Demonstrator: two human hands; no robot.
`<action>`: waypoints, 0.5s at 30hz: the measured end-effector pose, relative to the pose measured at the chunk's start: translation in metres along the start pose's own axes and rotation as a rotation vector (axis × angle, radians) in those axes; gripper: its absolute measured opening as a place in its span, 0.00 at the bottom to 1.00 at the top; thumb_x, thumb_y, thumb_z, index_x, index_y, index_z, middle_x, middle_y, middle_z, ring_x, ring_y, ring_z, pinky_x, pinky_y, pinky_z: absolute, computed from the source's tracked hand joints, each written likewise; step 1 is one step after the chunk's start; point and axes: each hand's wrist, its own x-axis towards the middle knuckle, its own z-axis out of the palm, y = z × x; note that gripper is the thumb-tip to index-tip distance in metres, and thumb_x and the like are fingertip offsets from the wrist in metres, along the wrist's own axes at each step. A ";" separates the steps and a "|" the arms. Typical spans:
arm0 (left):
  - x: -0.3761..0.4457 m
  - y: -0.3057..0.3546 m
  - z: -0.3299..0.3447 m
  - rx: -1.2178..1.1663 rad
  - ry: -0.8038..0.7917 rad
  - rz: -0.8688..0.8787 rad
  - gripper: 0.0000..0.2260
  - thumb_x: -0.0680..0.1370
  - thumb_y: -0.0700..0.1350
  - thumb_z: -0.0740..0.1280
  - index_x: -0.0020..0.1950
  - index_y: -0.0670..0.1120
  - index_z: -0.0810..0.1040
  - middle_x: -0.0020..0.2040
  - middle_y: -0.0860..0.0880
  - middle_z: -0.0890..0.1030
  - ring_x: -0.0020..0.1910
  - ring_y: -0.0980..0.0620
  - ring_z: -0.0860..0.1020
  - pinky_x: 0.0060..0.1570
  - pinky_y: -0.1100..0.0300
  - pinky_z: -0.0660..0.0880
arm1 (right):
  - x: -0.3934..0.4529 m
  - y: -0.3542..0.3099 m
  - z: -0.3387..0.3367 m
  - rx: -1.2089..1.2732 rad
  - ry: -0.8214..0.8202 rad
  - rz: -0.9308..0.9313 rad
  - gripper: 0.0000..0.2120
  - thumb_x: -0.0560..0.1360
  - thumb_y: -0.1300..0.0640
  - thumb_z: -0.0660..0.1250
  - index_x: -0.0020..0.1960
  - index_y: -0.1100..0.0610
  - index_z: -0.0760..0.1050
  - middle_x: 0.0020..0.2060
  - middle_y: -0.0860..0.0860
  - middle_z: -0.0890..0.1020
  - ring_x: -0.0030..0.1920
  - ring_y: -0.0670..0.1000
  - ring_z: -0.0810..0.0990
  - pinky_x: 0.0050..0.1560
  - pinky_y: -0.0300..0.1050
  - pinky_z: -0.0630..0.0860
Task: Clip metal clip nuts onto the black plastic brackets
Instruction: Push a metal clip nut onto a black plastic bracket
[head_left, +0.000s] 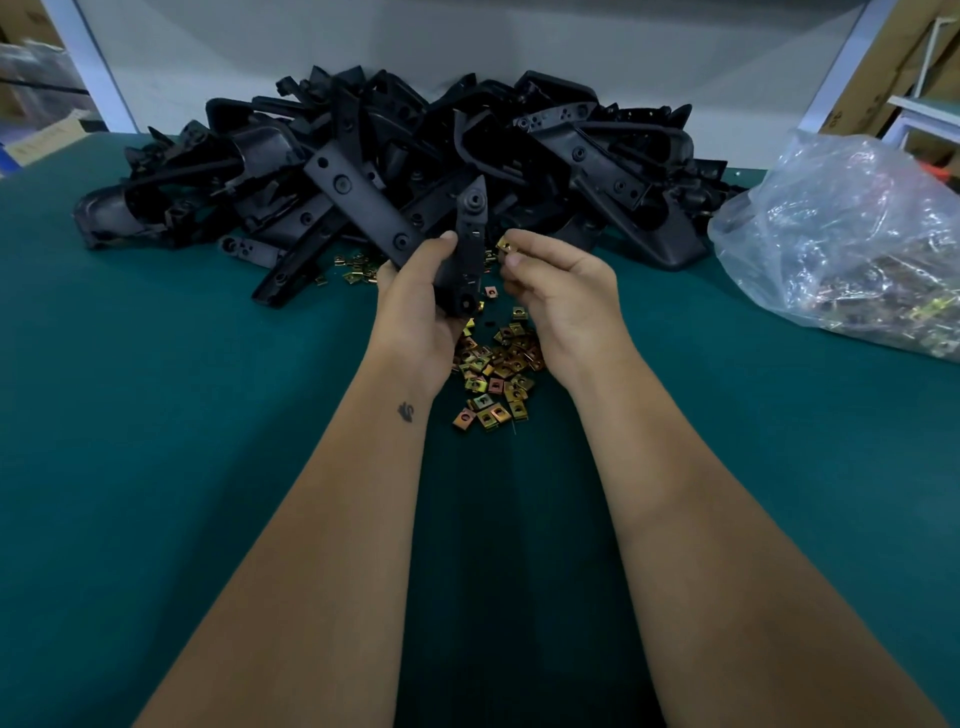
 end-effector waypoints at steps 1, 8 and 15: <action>0.000 -0.001 0.001 0.003 0.000 -0.004 0.22 0.79 0.42 0.69 0.72 0.43 0.70 0.61 0.44 0.82 0.55 0.48 0.83 0.39 0.60 0.79 | 0.000 0.000 0.001 0.007 -0.004 0.005 0.10 0.74 0.71 0.68 0.49 0.59 0.82 0.43 0.54 0.84 0.45 0.51 0.82 0.54 0.44 0.79; 0.000 -0.002 0.000 0.061 -0.018 -0.005 0.24 0.79 0.43 0.69 0.73 0.42 0.69 0.62 0.44 0.81 0.51 0.50 0.82 0.41 0.59 0.79 | -0.002 -0.001 0.001 0.044 -0.002 0.039 0.06 0.78 0.65 0.67 0.46 0.59 0.82 0.34 0.52 0.83 0.34 0.47 0.80 0.41 0.41 0.78; 0.000 -0.002 -0.001 0.072 -0.034 0.001 0.16 0.78 0.42 0.69 0.65 0.44 0.71 0.51 0.47 0.83 0.45 0.52 0.83 0.36 0.61 0.78 | -0.002 -0.002 0.002 0.013 -0.019 0.058 0.06 0.78 0.63 0.66 0.45 0.57 0.81 0.35 0.51 0.84 0.34 0.48 0.80 0.39 0.40 0.78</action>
